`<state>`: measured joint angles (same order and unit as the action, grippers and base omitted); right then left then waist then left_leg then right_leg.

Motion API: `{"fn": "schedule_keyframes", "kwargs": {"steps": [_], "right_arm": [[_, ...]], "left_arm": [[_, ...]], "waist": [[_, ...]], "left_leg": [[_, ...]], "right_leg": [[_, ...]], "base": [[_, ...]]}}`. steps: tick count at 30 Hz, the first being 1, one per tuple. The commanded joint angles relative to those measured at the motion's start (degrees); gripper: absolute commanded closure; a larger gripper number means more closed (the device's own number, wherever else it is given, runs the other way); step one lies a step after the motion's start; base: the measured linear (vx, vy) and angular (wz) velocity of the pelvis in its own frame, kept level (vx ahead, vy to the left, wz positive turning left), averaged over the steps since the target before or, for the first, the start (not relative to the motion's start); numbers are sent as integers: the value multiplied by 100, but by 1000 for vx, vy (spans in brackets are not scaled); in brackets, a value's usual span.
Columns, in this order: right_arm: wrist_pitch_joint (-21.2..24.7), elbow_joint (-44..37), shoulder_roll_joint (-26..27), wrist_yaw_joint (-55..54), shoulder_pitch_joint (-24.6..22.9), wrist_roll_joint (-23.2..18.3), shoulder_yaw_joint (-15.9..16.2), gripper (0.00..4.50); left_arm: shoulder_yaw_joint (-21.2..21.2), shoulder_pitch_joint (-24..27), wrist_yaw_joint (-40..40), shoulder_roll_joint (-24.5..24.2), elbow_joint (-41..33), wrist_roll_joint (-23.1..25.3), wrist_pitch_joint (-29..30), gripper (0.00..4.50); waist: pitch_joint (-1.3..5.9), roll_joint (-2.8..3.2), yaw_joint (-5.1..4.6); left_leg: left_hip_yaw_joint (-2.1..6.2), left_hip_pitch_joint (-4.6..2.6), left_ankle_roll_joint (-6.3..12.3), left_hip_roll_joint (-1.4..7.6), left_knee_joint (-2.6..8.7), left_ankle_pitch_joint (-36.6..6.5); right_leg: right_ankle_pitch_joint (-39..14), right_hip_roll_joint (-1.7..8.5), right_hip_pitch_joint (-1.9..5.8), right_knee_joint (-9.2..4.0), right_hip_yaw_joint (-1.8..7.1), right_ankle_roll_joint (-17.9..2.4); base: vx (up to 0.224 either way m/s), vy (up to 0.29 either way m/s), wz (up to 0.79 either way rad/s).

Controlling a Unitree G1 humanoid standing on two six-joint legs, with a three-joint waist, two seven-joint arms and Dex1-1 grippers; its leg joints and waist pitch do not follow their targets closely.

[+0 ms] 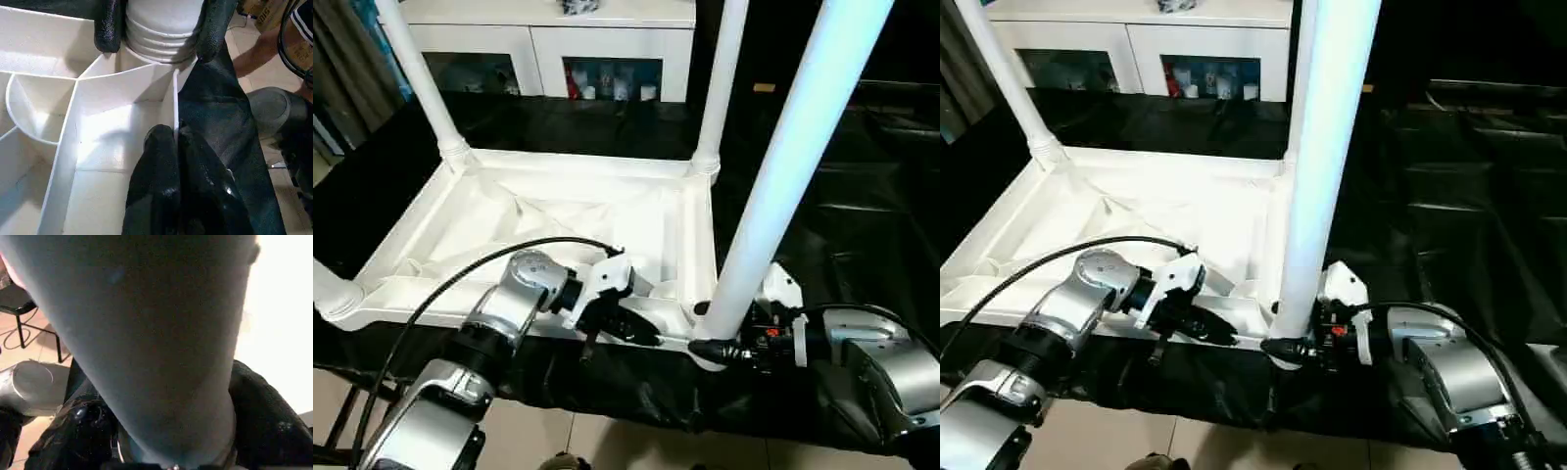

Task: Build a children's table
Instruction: Rotate leg to tighten

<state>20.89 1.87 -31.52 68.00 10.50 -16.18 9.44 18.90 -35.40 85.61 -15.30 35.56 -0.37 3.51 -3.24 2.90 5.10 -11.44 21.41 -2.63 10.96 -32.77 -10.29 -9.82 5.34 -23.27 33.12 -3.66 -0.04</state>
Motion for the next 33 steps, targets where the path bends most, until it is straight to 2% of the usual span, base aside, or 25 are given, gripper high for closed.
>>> {"fn": "schedule_keyframes", "kwargs": {"steps": [1,3,5,8,9,11,12,17,18,21,23,24,26,27,29,32,33], "right_arm": [[124,-139,126,54,-123,-19,350,174],[115,-139,204,-54,-163,-54,308,175],[-61,-2,474,-534,-146,35,138,176],[-207,202,792,-1181,-83,202,-43,176],[-312,506,1091,-1858,21,401,-179,177],[-342,640,1257,-2200,61,482,-246,177],[-361,752,1462,-2545,94,523,-321,177],[-395,920,1874,-3142,140,572,-438,178],[-464,1091,2311,-3821,169,710,-511,178],[-557,1298,2681,-4399,224,822,-597,178],[-635,1395,2830,-4568,262,836,-624,178],[-865,1492,2913,-4694,322,1006,-535,178],[-995,1525,2928,-4744,349,1089,-494,178],[-1091,1549,2942,-4748,372,1101,-503,122],[-1174,1548,2930,-4675,394,1044,-556,108],[-1291,1496,2765,-4469,414,980,-622,64],[-1356,1464,2665,-4337,417,985,-641,63]], "left_arm": [[134,-54,216,197,-332,-262,-66,450],[114,-57,104,237,-305,-238,-50,450],[62,-115,-308,353,-148,-104,-30,450],[-10,-181,-723,507,19,-17,31,450],[-47,-258,-1233,692,192,112,75,450],[-64,-292,-1496,809,274,170,118,450],[-107,-328,-1827,967,365,211,207,450],[-135,-369,-2433,1250,519,330,253,450],[-191,-402,-3017,1552,673,374,309,450],[-154,-399,-3326,1719,767,490,256,450],[-111,-374,-3392,1779,789,554,197,450],[-93,-344,-3388,1832,795,568,177,450],[-87,-331,-3348,1840,783,559,186,450],[-83,-319,-3293,1827,760,550,180,450],[-85,-307,-3181,1773,720,525,158,450],[-101,-276,-2886,1628,640,438,55,450],[-106,-257,-2734,1557,598,393,4,450]], "waist": [[319,-114,-32],[326,-93,-29],[325,-100,-29],[293,-107,-87],[282,-111,-111],[265,-102,-159],[269,-123,-221],[285,-121,-263],[299,-117,-264],[292,-121,-281],[279,-104,-290],[289,-66,-300],[291,-79,-312],[289,-79,-315],[297,-65,-320],[329,-64,-311],[342,-70,-302]], "left_leg": [[85,-71,557,247,333,-974],[87,-72,562,246,329,-953],[85,-76,549,251,332,-963],[97,-78,371,225,366,-1231],[107,-82,292,225,384,-1369],[113,-102,182,211,400,-1557],[139,-101,105,200,411,-1683],[120,-93,228,192,396,-1542],[113,-95,254,196,387,-1481],[121,-105,188,184,401,-1569],[128,-108,194,186,414,-1664],[137,-110,159,190,426,-1759],[142,-104,149,184,433,-1845],[140,-106,153,183,433,-1868],[145,-99,173,186,435,-1871],[135,-85,240,195,422,-1677],[127,-78,288,191,404,-1571]], "right_leg": [[-1101,301,287,-338,222,-1382],[-1055,300,284,-331,222,-1392],[-1025,299,278,-333,224,-1401],[-1511,309,267,-397,212,-1297],[-1756,309,265,-420,213,-1219],[-2053,314,237,-458,207,-1149],[-2280,312,257,-480,204,-1046],[-1915,296,255,-474,223,-1073],[-1838,304,252,-469,226,-1106],[-2078,299,239,-488,210,-1049],[-2283,306,225,-523,219,-954],[-2321,302,224,-532,215,-908],[-2324,299,228,-530,215,-880],[-2344,301,223,-536,219,-875],[-2307,307,231,-535,221,-883],[-1846,296,251,-482,231,-1005],[-1652,299,271,-460,230,-1067]], "base": [[0,0,0],[0,0,0],[0,0,0],[0,0,0],[0,0,0],[0,0,0],[0,0,0],[0,0,0],[0,0,0],[0,0,0],[0,0,0],[0,0,0],[0,0,0],[0,0,0],[0,0,0],[0,0,0],[0,0,0]]}}
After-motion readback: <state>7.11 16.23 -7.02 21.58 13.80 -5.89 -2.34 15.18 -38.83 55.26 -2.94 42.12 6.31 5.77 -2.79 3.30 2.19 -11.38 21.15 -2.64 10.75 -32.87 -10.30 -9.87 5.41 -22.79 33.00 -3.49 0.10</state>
